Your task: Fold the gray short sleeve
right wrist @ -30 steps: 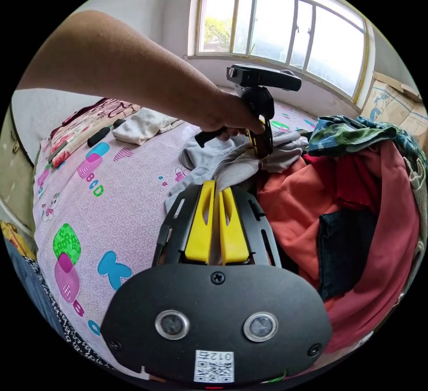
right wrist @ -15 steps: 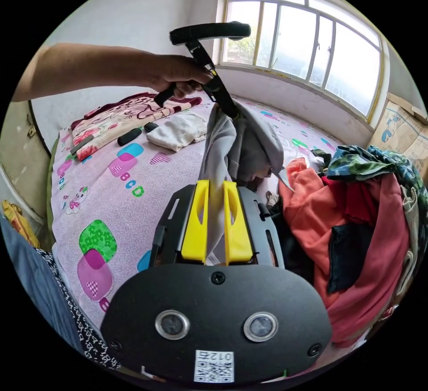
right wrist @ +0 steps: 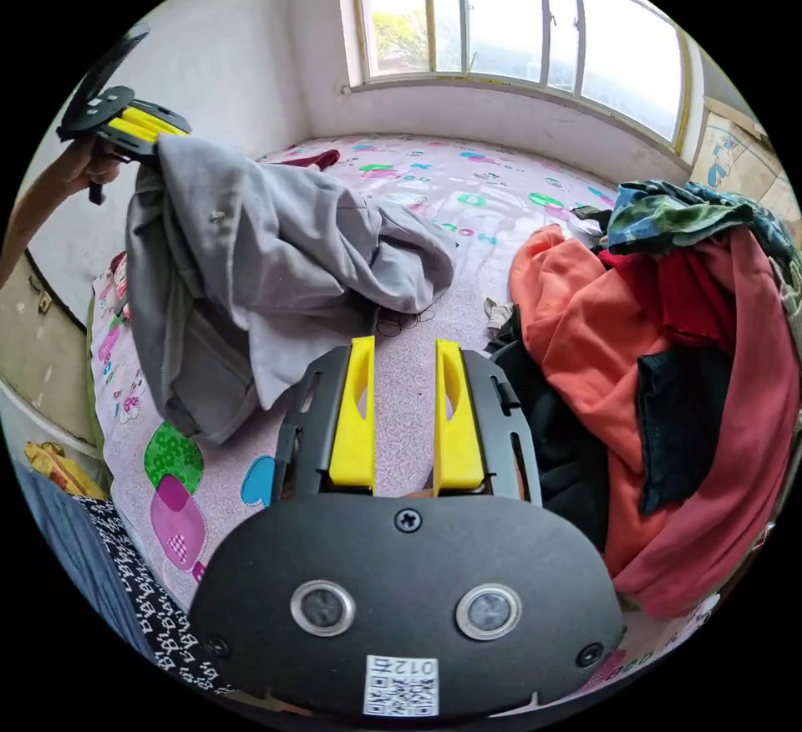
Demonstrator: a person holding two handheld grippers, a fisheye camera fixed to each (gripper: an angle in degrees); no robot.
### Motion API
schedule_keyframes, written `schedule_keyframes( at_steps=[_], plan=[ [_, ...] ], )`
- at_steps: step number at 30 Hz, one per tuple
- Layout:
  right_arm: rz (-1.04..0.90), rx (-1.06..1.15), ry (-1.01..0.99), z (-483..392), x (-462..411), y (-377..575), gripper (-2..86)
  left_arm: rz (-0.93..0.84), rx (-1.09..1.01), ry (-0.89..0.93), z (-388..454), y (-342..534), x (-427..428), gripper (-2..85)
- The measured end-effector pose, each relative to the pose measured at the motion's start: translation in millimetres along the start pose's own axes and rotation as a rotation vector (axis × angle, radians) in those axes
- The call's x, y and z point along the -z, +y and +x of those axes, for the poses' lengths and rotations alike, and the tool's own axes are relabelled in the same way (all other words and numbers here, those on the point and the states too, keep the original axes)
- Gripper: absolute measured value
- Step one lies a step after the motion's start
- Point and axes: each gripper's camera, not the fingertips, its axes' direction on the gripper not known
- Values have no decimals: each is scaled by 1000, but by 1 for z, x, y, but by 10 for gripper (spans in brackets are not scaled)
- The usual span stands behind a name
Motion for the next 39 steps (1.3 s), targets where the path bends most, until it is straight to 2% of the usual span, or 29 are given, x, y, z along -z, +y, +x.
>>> schedule_keyframes(
  at_steps=[8, 15, 21, 27, 33, 39],
  plan=[
    [-31, 373, 73, -73, -68, -68, 106, -19, -41, -9, -22, 47, 61, -4],
    [-45, 440, 68, -86, -59, -123, 27, -6, -20, -28, -52, 97, 112, -4],
    [-6, 357, 36, -61, 6, -163, 17, 21, 100, -57, -90, 169, 158, -4],
    [29, 276, 111, -40, 86, -197, 15, 144, 210, -10, -119, 257, 216, -5],
    [77, 226, 215, -21, 168, -203, 14, 254, 365, -98, -141, 362, 289, -5],
    [113, 227, 255, -34, 246, -169, 16, 406, 504, -225, -131, 470, 361, -5]
  ],
)
